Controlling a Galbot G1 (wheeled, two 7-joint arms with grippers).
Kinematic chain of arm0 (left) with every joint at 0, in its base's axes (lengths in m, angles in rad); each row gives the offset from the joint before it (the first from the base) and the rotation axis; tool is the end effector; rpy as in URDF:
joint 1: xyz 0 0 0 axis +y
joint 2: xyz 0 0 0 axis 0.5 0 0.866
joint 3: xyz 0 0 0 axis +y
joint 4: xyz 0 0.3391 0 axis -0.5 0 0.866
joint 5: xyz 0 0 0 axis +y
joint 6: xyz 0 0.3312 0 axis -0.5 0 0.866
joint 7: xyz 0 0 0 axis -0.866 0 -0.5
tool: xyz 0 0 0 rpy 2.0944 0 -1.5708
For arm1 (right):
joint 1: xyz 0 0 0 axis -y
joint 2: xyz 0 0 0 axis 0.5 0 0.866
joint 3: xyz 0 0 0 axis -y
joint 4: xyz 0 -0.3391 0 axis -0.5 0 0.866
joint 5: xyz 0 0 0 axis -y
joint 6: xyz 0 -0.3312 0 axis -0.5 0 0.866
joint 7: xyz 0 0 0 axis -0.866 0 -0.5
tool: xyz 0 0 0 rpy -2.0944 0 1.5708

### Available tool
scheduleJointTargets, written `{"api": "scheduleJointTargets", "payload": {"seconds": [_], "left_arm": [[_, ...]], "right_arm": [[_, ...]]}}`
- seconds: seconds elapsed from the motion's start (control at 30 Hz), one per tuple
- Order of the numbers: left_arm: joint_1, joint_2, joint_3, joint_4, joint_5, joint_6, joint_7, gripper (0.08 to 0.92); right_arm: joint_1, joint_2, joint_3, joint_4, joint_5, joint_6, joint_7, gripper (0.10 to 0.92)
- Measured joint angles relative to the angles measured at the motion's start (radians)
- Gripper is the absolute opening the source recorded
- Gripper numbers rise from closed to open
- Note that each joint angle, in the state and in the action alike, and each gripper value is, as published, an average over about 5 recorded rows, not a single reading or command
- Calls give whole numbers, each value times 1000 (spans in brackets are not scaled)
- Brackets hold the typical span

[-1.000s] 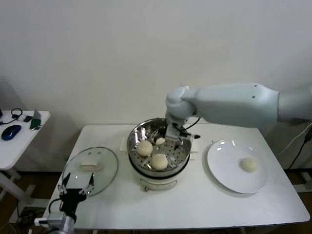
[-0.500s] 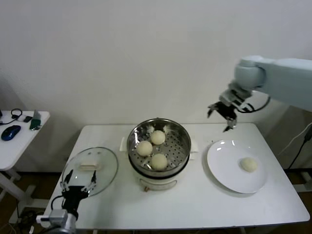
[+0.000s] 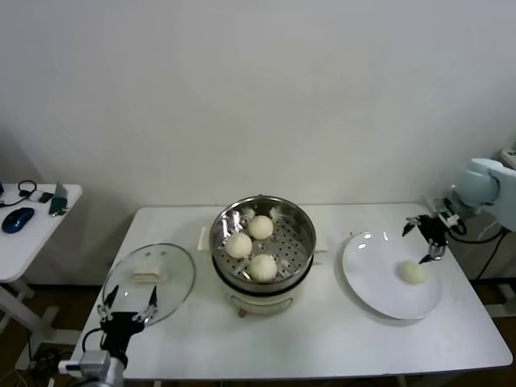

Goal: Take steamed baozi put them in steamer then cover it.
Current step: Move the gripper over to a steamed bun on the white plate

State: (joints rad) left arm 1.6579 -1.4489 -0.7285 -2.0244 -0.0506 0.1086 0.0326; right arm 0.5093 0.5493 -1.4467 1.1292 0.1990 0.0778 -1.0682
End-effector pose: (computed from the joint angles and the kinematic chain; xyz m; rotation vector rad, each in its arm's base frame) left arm 0.1326 0.0837 -0.3188 0.1373 -2.8793 -0.2144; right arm 0.4845 -0.2659 -0.1234 1.2905 -1.2792 1.3786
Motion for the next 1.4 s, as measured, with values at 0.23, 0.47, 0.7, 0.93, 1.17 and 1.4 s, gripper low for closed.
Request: {"api": "scheduleJointTargets", "payload": {"seconds": [0.23, 0.47, 0.7, 0.93, 1.17, 1.4], "left_arm": [[3, 0, -2, 7, 0, -4, -1, 823], [3, 0, -3, 8, 3, -5, -1, 823], [4, 1, -3, 7, 5, -4, -1, 823], [5, -1, -3, -2, 6, 0, -1, 823], [6, -3, -2, -7, 6, 2, -1, 823], [6, -8, 0, -13, 8, 2, -2, 823]], "right_arm": [[-157, 8, 130, -97, -60, -5, 15, 823], [-263, 39, 223, -177, -94, -7, 27, 823], [-323, 77, 287, -240, -115, -7, 42, 823], [-358, 107, 321, -277, -123, -7, 45, 821], [-383, 123, 344, -301, -134, -8, 46, 759], [-382, 129, 361, -307, -131, -10, 46, 686]]}}
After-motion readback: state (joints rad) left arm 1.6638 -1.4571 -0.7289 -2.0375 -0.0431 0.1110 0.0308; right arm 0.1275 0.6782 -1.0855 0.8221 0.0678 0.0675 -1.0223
